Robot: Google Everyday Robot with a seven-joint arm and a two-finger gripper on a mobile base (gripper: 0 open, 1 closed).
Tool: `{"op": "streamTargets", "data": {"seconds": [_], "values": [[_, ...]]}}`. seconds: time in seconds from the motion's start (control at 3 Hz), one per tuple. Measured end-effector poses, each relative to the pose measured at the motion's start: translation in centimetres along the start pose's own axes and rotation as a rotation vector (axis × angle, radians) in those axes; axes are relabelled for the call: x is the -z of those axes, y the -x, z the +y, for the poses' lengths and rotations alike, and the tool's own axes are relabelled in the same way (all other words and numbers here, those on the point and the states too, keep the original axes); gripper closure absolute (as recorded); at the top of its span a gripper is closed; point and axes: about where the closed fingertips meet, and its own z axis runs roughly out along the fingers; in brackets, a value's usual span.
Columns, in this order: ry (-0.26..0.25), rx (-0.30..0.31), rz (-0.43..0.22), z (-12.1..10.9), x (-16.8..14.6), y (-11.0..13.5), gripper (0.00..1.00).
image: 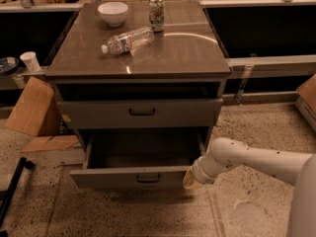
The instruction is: Close middle drawer
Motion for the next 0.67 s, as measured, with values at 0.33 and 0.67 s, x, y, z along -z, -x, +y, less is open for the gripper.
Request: {"op": "streamTargets", "data": {"seconds": [0.33,0.67], "values": [[-0.017,-0.012,0.010,-1.6,-0.1,-0.3,1.00],[-0.026,-0.023,0.024,-3.3,-0.4,-0.5,1.00]]}}
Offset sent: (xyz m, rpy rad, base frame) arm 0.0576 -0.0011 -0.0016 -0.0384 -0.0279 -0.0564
